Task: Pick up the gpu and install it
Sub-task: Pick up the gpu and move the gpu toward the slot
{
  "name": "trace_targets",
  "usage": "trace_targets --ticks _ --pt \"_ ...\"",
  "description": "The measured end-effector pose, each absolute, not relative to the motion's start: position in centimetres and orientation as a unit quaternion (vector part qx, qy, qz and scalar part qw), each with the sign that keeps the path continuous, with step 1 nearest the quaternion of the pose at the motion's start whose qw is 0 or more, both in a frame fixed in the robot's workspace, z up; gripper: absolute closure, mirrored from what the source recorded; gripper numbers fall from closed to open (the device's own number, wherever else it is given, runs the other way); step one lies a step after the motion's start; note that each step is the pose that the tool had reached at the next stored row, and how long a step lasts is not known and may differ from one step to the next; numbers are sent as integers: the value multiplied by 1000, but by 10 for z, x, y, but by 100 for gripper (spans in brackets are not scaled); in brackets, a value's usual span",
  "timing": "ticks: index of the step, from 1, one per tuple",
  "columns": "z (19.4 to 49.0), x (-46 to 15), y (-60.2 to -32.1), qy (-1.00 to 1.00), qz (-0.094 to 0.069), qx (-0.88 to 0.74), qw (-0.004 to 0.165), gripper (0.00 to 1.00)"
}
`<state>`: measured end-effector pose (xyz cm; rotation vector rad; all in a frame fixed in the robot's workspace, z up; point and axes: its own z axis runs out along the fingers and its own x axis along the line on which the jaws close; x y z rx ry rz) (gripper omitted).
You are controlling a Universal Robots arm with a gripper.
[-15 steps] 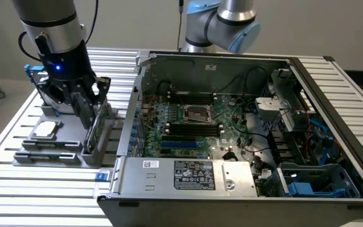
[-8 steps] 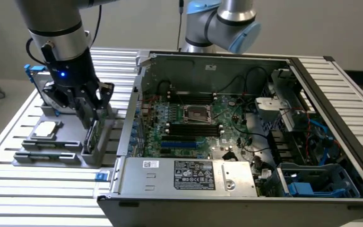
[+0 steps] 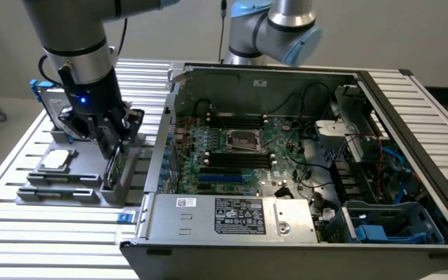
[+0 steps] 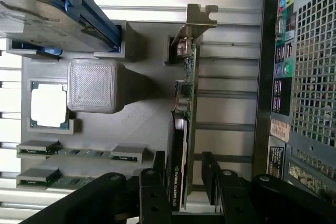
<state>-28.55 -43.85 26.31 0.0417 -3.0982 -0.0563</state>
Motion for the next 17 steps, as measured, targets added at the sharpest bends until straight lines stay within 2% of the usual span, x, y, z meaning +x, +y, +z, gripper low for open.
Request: trace_targets --ticks 17 --pt "236 -291 -425 -1000 -18 -3 21 58"
